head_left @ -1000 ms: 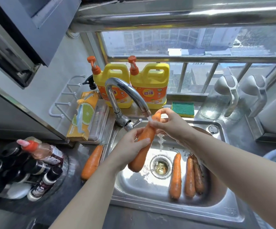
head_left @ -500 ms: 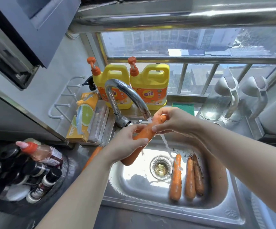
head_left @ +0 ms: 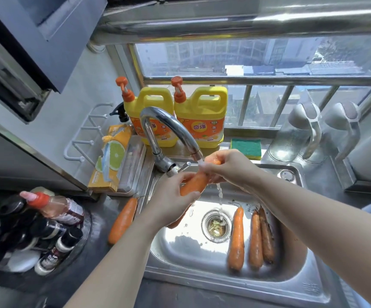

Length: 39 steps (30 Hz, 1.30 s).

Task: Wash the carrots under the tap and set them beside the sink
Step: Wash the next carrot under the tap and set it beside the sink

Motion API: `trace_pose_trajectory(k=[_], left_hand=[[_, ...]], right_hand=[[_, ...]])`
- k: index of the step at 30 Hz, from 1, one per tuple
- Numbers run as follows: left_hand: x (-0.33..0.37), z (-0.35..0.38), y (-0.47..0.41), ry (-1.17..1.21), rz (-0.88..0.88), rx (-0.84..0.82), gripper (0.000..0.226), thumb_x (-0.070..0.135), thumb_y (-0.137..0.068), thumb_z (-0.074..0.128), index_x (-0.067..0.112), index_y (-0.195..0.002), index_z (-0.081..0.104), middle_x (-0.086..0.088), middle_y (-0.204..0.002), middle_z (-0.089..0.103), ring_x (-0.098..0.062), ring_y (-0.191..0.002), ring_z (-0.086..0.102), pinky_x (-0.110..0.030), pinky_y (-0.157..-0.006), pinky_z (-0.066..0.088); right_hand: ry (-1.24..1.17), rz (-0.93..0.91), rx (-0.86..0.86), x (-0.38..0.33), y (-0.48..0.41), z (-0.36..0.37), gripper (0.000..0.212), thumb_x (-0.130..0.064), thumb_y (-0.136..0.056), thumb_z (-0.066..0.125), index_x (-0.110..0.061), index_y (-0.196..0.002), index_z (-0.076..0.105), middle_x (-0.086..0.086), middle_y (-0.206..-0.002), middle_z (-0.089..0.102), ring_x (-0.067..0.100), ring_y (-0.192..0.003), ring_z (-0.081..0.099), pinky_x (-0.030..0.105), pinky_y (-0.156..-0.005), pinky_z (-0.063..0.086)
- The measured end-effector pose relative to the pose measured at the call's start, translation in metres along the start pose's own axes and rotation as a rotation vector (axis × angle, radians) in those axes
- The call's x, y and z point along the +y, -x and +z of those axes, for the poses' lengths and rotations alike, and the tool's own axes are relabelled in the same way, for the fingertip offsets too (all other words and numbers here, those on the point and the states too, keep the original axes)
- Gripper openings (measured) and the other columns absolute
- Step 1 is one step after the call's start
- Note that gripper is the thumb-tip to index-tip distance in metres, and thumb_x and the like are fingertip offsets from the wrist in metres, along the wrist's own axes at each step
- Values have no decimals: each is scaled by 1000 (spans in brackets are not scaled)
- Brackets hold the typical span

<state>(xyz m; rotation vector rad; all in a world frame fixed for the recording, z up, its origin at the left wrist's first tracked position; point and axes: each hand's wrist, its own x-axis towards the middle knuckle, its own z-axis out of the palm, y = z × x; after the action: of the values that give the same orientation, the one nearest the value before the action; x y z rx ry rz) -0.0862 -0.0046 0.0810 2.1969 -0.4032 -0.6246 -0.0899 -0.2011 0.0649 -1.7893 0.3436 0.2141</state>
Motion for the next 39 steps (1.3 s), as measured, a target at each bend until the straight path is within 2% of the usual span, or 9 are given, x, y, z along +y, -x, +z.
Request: trace_pose_trajectory(k=[3,6,11,14,17,20,25,31,39], left_hand=[[-1,2,0,34,-13,-17,46,25,-92,70,30,-135,54,7,-119,65,-7,-91,67,-20,-68,49],[-4,1,1,65,-23,-10,46,24,-92,71,32,-134,54,8,-120,64,-8,-93,68,-22,-70,51],[-11,0,2,184,-59,-11,44,22,-90,73,34,-129,57,6,-120,66,-14,-99,70,-39,-84,59],[-13,1,2,241,-75,-24,43,20,-90,73,33,-128,58,8,-118,66,-13,-96,71,-40,-82,61],[-10,7,0,221,-69,7,44,23,-90,73,33,-130,57,9,-119,66,-11,-100,69,-39,-87,59],[-7,11,-2,220,-65,29,46,25,-90,74,31,-132,57,11,-122,65,-12,-105,67,-40,-93,56],[-8,13,-3,267,-87,33,45,25,-90,74,32,-131,56,8,-124,64,-15,-108,67,-45,-96,55],[-6,16,-3,271,-69,48,45,24,-90,73,32,-131,56,10,-123,63,-14,-108,66,-46,-98,54],[-6,16,-7,280,-60,72,44,22,-90,74,31,-130,58,11,-121,65,-12,-108,66,-40,-95,55]], right_hand=[[0,25,49,3,-1,4,26,-31,-92,72,-9,-80,70,12,-72,74,23,-64,71,48,-78,63],[-69,41,14,2,1,5,21,-28,-92,72,-6,-92,71,13,-77,74,25,-70,71,50,-83,61],[-42,-11,-58,3,6,4,33,-15,-80,84,-14,-108,67,6,-86,74,22,-82,75,41,-86,62],[-151,22,-190,4,7,-7,35,-5,-85,76,-19,-115,64,2,-88,73,22,-88,73,44,-92,59],[-184,40,-134,6,6,-6,44,-11,-80,80,-16,-121,64,9,-94,74,29,-91,73,49,-95,57],[-166,42,-39,4,6,-1,38,-19,-80,83,-14,-113,67,15,-97,76,35,-96,73,50,-94,57],[-209,43,-125,5,8,-6,25,0,-85,75,-3,-109,69,15,-100,75,28,-96,73,48,-101,54],[-225,27,-76,9,7,-2,23,-17,-87,77,-4,-105,73,15,-101,77,31,-101,73,47,-101,54],[-144,25,-20,4,2,0,25,-23,-79,86,-11,-98,75,8,-93,78,24,-94,75,44,-98,56]])
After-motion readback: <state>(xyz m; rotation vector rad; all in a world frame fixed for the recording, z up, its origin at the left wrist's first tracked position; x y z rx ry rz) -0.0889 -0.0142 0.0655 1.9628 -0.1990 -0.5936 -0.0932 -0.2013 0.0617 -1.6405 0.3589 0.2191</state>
